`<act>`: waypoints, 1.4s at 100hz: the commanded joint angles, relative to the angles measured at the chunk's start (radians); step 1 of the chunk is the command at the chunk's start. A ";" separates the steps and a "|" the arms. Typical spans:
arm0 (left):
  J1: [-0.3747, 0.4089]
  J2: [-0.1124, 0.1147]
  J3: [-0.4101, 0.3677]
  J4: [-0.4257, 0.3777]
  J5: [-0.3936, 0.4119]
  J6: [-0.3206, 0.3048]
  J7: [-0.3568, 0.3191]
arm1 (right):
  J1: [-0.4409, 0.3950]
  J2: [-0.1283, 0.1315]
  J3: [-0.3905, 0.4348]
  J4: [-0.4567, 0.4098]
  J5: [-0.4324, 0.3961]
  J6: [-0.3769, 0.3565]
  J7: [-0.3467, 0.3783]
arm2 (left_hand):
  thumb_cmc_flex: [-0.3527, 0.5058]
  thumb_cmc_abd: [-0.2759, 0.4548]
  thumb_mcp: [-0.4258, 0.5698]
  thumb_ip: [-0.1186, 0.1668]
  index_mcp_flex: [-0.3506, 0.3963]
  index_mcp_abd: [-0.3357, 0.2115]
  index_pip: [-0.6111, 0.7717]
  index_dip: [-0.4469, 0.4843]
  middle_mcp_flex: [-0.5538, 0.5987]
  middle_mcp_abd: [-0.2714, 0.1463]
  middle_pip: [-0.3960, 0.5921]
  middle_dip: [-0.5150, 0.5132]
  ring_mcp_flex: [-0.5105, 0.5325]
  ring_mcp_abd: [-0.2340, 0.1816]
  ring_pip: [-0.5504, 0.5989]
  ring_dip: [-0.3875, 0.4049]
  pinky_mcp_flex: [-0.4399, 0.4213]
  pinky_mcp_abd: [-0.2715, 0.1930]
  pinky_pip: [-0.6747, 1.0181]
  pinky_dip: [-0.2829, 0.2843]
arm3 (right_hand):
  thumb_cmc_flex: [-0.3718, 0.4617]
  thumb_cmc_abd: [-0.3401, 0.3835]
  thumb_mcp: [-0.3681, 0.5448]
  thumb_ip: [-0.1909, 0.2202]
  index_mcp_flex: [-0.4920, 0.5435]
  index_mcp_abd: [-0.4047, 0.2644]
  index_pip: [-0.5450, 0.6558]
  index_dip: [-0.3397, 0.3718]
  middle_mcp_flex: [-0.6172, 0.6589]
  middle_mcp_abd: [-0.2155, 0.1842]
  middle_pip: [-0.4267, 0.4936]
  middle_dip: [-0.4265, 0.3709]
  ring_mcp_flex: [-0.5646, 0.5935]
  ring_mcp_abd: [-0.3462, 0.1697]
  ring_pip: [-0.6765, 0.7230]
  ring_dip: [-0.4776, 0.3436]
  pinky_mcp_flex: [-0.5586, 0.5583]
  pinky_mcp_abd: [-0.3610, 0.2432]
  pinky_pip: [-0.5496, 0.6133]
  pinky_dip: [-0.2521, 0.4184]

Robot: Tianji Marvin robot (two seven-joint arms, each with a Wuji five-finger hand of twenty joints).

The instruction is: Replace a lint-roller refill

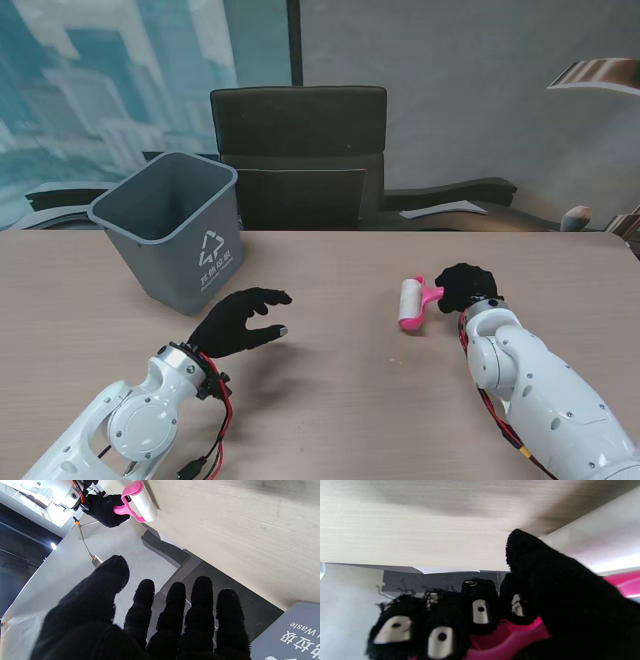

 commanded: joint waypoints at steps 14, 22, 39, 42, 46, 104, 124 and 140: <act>0.001 -0.001 -0.001 -0.002 0.003 0.004 -0.018 | 0.046 0.002 -0.013 0.050 0.044 -0.043 0.076 | 0.018 0.058 -0.006 0.024 0.023 -0.012 0.018 0.012 0.026 0.003 0.013 -0.013 -0.014 -0.005 0.021 0.012 0.000 -0.009 0.019 0.016 | 0.006 -0.057 0.008 -0.095 -0.085 0.080 -0.157 -0.138 -0.133 0.209 -0.157 -0.154 -0.017 -0.108 -0.188 -0.198 -0.112 0.043 -0.053 -0.005; 0.001 -0.001 -0.001 -0.001 0.005 0.003 -0.017 | 0.040 0.010 -0.008 0.048 0.038 -0.074 0.104 | 0.020 0.061 -0.006 0.024 0.023 -0.013 0.018 0.012 0.026 0.002 0.013 -0.013 -0.013 -0.005 0.021 0.012 0.000 -0.008 0.019 0.016 | 0.058 -0.121 -0.020 -0.158 -0.164 0.101 -0.267 -0.341 -0.219 0.249 -0.278 -0.270 -0.097 -0.001 -0.395 -0.260 -0.259 0.114 -0.177 0.028; 0.000 -0.001 0.001 0.000 0.003 0.004 -0.018 | 0.004 0.022 0.018 0.014 0.007 -0.099 0.151 | 0.021 0.060 -0.007 0.023 0.024 -0.012 0.019 0.012 0.026 0.002 0.013 -0.014 -0.013 -0.004 0.021 0.012 0.000 -0.007 0.020 0.016 | 0.047 -0.116 -0.042 -0.160 -0.312 0.164 -0.443 -0.613 -0.377 0.258 -0.464 -0.448 -0.290 0.099 -0.719 -0.313 -0.517 0.194 -0.388 0.054; 0.000 -0.001 0.001 0.000 0.003 0.005 -0.018 | -0.004 0.025 0.023 0.005 0.001 -0.098 0.164 | 0.022 0.060 -0.007 0.023 0.022 -0.012 0.018 0.012 0.026 0.004 0.013 -0.014 -0.013 -0.003 0.021 0.012 0.000 -0.007 0.020 0.016 | 0.031 -0.099 -0.040 -0.149 -0.321 0.178 -0.534 -0.602 -0.409 0.260 -0.489 -0.491 -0.331 0.113 -0.776 -0.313 -0.567 0.202 -0.432 0.072; 0.000 -0.001 0.001 -0.001 0.002 0.005 -0.018 | -0.014 0.028 0.030 -0.008 -0.012 -0.096 0.179 | 0.021 0.058 -0.007 0.023 0.022 -0.014 0.018 0.012 0.026 0.002 0.013 -0.013 -0.013 -0.004 0.021 0.012 0.000 -0.008 0.020 0.016 | -0.014 -0.055 -0.022 -0.080 -0.337 0.219 -0.714 -0.567 -0.447 0.261 -0.522 -0.529 -0.381 0.126 -0.838 -0.327 -0.623 0.210 -0.478 0.079; 0.023 -0.009 -0.024 -0.033 0.009 -0.012 0.023 | -0.251 0.022 0.270 -0.313 -0.120 -0.152 0.134 | 0.005 0.043 -0.006 0.023 0.016 -0.007 0.012 0.009 0.020 0.006 0.011 -0.014 -0.018 -0.006 0.015 0.009 -0.002 -0.010 0.018 0.015 | -0.154 0.098 -0.188 -0.054 -0.604 0.278 -0.992 -0.665 -0.834 0.267 -0.719 -0.702 -0.759 0.165 -1.140 -0.445 -0.957 0.234 -0.777 0.038; 0.027 -0.022 -0.025 -0.070 -0.030 -0.006 0.062 | -0.338 -0.011 0.333 -0.496 -0.002 -0.224 0.056 | -0.009 0.043 -0.008 0.020 0.012 -0.006 0.010 0.009 0.018 0.003 0.010 -0.015 -0.020 -0.011 0.009 0.004 -0.001 -0.013 0.017 0.013 | -0.113 0.072 -0.138 -0.046 -0.572 0.268 -0.967 -0.658 -0.783 0.260 -0.708 -0.701 -0.717 0.164 -1.129 -0.441 -0.938 0.260 -0.784 0.047; 0.016 -0.030 -0.010 -0.065 -0.086 0.000 0.070 | -0.359 -0.034 0.312 -0.580 0.140 -0.284 0.021 | -0.055 -0.017 0.029 0.007 -0.006 -0.007 0.003 0.007 0.002 -0.011 0.005 -0.020 -0.026 -0.027 -0.014 -0.013 -0.001 -0.027 0.003 0.003 | -0.087 0.071 -0.122 -0.043 -0.551 0.259 -0.951 -0.651 -0.747 0.253 -0.704 -0.698 -0.673 0.157 -1.119 -0.437 -0.900 0.269 -0.775 0.056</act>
